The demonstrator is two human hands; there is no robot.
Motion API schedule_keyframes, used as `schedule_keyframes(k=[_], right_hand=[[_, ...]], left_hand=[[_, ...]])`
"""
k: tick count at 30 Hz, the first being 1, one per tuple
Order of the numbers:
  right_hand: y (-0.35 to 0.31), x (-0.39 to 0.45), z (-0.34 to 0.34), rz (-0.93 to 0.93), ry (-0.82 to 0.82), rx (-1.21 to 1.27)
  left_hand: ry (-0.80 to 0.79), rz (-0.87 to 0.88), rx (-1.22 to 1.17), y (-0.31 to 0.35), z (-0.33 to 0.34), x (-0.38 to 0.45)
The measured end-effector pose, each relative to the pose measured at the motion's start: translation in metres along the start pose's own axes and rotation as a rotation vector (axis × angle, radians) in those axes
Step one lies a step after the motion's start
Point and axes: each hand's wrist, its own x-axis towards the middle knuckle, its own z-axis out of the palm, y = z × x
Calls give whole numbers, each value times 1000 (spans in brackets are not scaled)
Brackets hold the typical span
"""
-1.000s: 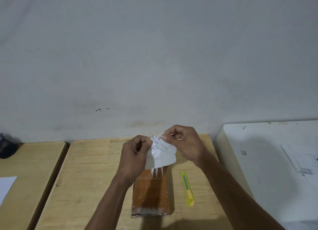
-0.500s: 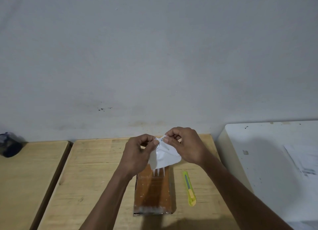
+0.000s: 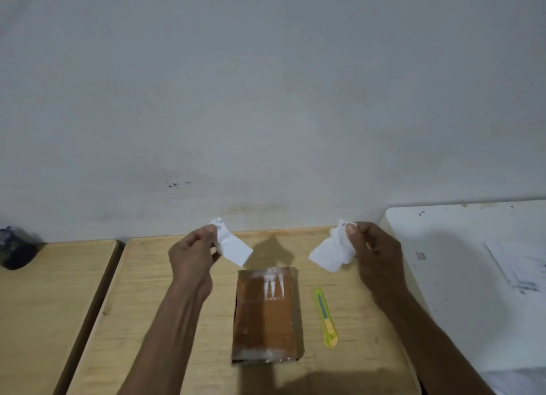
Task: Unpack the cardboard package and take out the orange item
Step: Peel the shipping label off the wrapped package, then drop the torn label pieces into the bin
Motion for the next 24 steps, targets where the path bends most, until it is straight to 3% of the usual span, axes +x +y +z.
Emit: schedule_keyframes(k=[4, 12, 18, 24], right_hand=[[3, -2, -2, 63, 26, 12], [26, -31, -34, 231, 121, -158], [51, -78, -110, 342, 449, -235], [64, -124, -199, 412, 667, -154]], left_hand=[[-98, 68, 147, -2, 10, 4], [-355, 41, 331, -58, 61, -14], [-580, -22, 460, -116, 113, -55], [-808, -17, 557, -153, 171, -145]])
